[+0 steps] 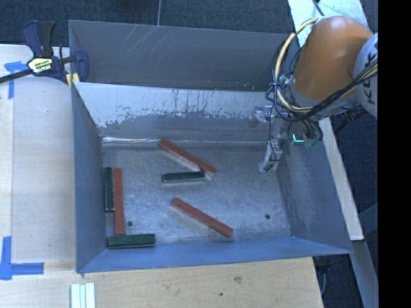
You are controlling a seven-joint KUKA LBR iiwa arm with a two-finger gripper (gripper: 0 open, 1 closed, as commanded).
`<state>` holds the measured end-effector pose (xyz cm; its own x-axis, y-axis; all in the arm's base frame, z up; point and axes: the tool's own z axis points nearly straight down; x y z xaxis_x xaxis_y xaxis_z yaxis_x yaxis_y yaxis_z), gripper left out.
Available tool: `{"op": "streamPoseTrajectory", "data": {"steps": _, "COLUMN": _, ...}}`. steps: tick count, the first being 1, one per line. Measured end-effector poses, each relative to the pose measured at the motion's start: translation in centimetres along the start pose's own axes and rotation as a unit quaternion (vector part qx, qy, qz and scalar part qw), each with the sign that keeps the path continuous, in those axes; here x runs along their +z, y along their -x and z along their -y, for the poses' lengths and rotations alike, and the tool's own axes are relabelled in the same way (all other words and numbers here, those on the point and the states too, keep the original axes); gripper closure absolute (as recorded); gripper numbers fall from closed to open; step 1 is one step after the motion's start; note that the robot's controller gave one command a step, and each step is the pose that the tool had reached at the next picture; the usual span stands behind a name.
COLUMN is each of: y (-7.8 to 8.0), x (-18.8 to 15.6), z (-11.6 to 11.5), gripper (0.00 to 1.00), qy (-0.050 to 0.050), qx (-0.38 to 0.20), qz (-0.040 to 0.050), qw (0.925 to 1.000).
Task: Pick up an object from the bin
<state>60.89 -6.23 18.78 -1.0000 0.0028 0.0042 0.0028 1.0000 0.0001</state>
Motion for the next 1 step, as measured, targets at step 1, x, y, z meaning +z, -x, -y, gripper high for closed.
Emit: {"op": "streamPoseTrajectory", "data": {"steps": 1, "y": 0.76, "x": 12.21, "z": -6.93, "gripper": 0.0, "qy": 0.001, "qx": 0.058, "qz": -0.001, "qw": 0.9983}}
